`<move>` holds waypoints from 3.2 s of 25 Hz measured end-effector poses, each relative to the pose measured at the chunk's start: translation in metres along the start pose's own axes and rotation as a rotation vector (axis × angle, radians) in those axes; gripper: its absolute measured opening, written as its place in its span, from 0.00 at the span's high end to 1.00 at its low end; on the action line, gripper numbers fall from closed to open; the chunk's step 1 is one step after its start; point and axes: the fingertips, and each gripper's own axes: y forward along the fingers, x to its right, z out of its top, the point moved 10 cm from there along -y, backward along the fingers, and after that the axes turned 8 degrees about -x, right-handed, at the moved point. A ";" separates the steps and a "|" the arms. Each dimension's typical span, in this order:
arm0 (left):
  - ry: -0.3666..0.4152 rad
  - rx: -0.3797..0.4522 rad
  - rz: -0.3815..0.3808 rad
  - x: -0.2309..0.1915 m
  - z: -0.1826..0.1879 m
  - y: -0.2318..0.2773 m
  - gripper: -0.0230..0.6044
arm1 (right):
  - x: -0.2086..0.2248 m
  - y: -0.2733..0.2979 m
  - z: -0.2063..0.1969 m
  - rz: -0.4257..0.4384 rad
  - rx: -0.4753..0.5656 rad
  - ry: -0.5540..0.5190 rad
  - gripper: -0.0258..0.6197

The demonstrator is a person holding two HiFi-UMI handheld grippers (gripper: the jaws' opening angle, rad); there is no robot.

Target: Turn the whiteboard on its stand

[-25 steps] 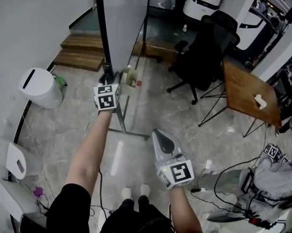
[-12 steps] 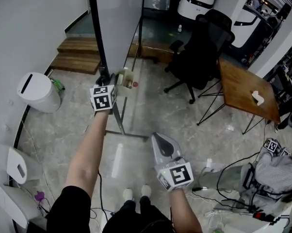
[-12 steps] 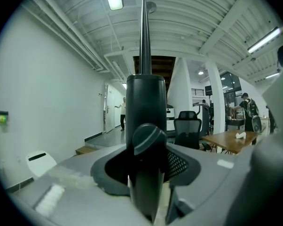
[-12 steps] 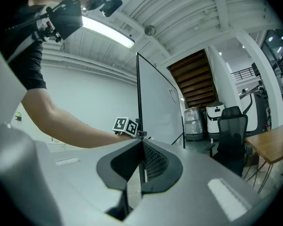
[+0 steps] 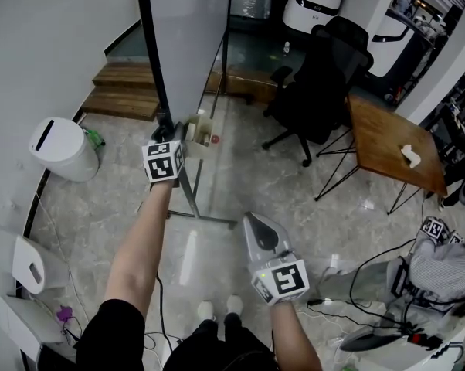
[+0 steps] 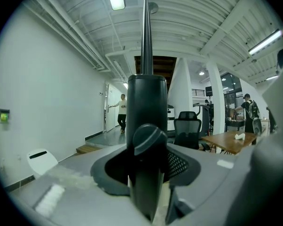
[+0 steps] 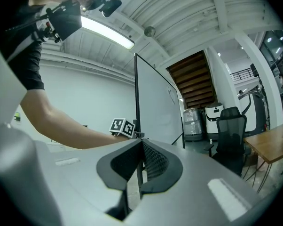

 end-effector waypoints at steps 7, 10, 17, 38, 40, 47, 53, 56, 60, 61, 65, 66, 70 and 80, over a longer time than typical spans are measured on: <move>-0.007 0.011 0.004 -0.013 -0.011 -0.026 0.68 | -0.021 -0.003 -0.002 0.008 0.003 -0.003 0.95; -0.005 0.013 0.005 -0.019 -0.015 -0.039 0.68 | -0.029 -0.003 -0.002 0.014 0.006 -0.009 0.95; -0.016 0.018 0.020 -0.026 -0.025 -0.070 0.68 | -0.040 -0.011 0.000 0.031 0.016 -0.016 0.95; -0.014 0.009 0.021 0.009 -0.043 -0.123 0.68 | -0.052 -0.055 0.010 0.018 0.037 -0.037 0.95; -0.015 0.006 0.020 0.011 -0.042 -0.122 0.68 | -0.048 -0.054 0.014 0.019 0.040 -0.036 0.95; -0.014 0.001 0.015 0.013 -0.048 -0.136 0.68 | -0.056 -0.060 0.014 0.025 0.050 -0.044 0.95; -0.009 0.003 0.008 0.015 -0.054 -0.150 0.68 | -0.057 -0.066 0.015 0.018 0.055 -0.047 0.95; -0.007 0.006 0.010 0.013 -0.062 -0.163 0.68 | -0.065 -0.071 0.011 0.019 0.061 -0.050 0.95; 0.002 0.006 0.003 0.014 -0.068 -0.176 0.67 | -0.072 -0.077 0.010 0.026 0.076 -0.049 0.95; 0.004 0.006 0.003 0.015 -0.068 -0.176 0.67 | -0.072 -0.077 0.010 0.027 0.077 -0.048 0.95; 0.009 0.002 0.005 0.014 -0.067 -0.175 0.67 | -0.073 -0.075 0.011 0.037 0.069 -0.051 0.95; 0.010 0.000 0.007 0.013 -0.067 -0.175 0.67 | -0.073 -0.076 0.012 0.039 0.069 -0.054 0.95; 0.015 -0.004 0.004 0.015 -0.066 -0.172 0.67 | -0.069 -0.081 0.018 0.029 0.075 -0.065 0.95; 0.004 0.075 0.006 0.021 -0.046 -0.204 0.55 | -0.060 -0.086 0.023 0.036 0.085 -0.056 0.95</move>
